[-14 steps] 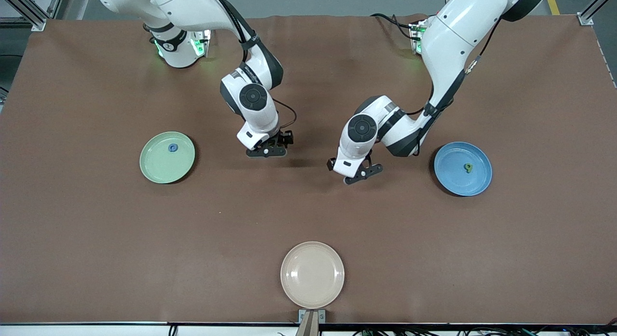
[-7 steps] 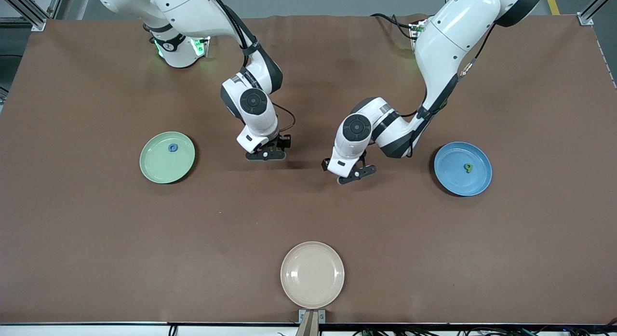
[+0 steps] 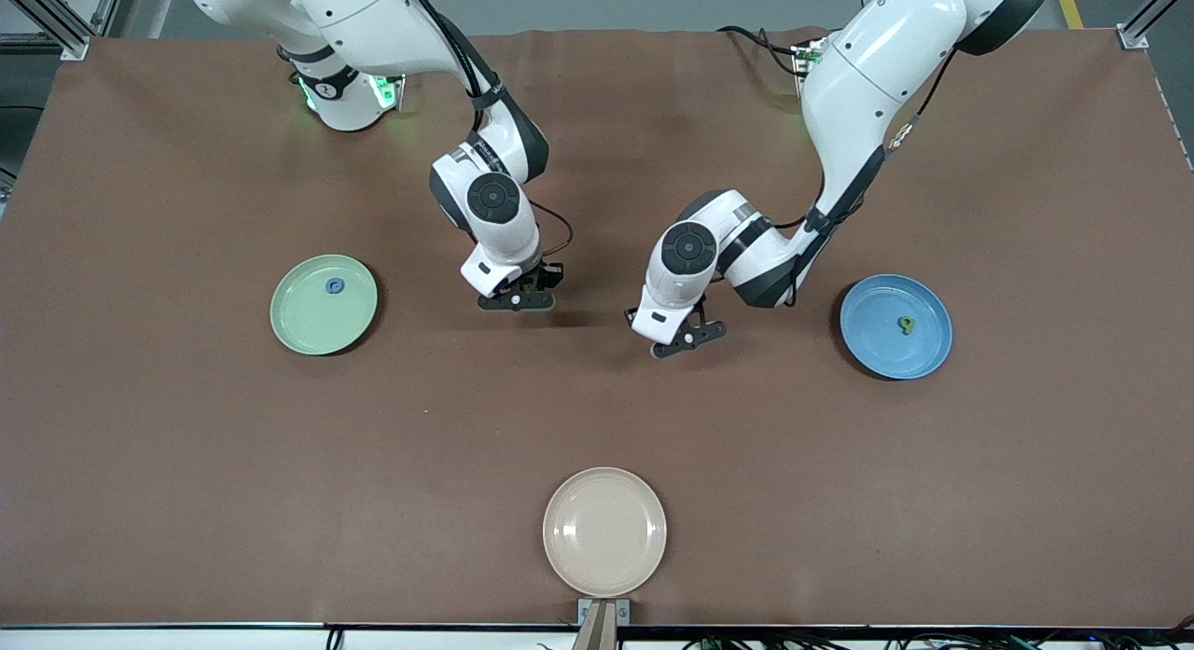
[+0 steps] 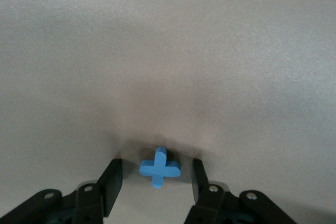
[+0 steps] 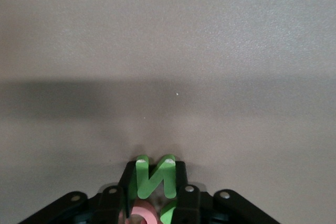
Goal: Sort upper and lower case letters into plates
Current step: 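Place the x on the blue plate while the right gripper places N on green plate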
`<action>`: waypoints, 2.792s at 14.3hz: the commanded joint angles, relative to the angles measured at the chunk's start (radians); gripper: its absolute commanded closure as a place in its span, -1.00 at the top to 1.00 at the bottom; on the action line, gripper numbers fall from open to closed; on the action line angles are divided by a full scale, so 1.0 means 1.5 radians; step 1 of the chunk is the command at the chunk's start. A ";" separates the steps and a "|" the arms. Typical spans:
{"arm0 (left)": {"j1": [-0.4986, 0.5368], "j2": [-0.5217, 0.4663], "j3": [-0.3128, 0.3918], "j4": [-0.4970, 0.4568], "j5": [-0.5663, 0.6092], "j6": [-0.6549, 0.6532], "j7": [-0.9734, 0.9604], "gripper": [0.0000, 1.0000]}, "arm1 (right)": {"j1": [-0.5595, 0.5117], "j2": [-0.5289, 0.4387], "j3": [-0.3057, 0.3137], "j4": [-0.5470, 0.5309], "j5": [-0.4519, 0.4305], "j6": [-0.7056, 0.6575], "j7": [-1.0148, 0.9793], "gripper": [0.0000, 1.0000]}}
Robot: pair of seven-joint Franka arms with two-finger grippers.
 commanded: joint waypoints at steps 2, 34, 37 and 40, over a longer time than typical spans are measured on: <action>-0.005 0.010 0.004 0.007 0.019 0.003 -0.010 -0.10 | -0.014 -0.008 -0.014 -0.002 -0.005 -0.012 0.016 -1.00; 0.644 -0.259 -0.212 -0.351 0.184 0.021 0.449 -0.74 | -0.530 -0.188 -0.016 -0.307 -0.080 0.092 -0.598 -0.63; 0.667 -0.242 -0.212 -0.372 0.213 0.026 0.461 -0.71 | -0.523 -0.194 -0.015 -0.298 -0.079 0.064 -0.592 1.00; 0.683 -0.221 -0.212 -0.381 0.233 0.049 0.461 -0.66 | -0.494 -0.233 -0.012 -0.274 -0.069 -0.019 -0.546 1.00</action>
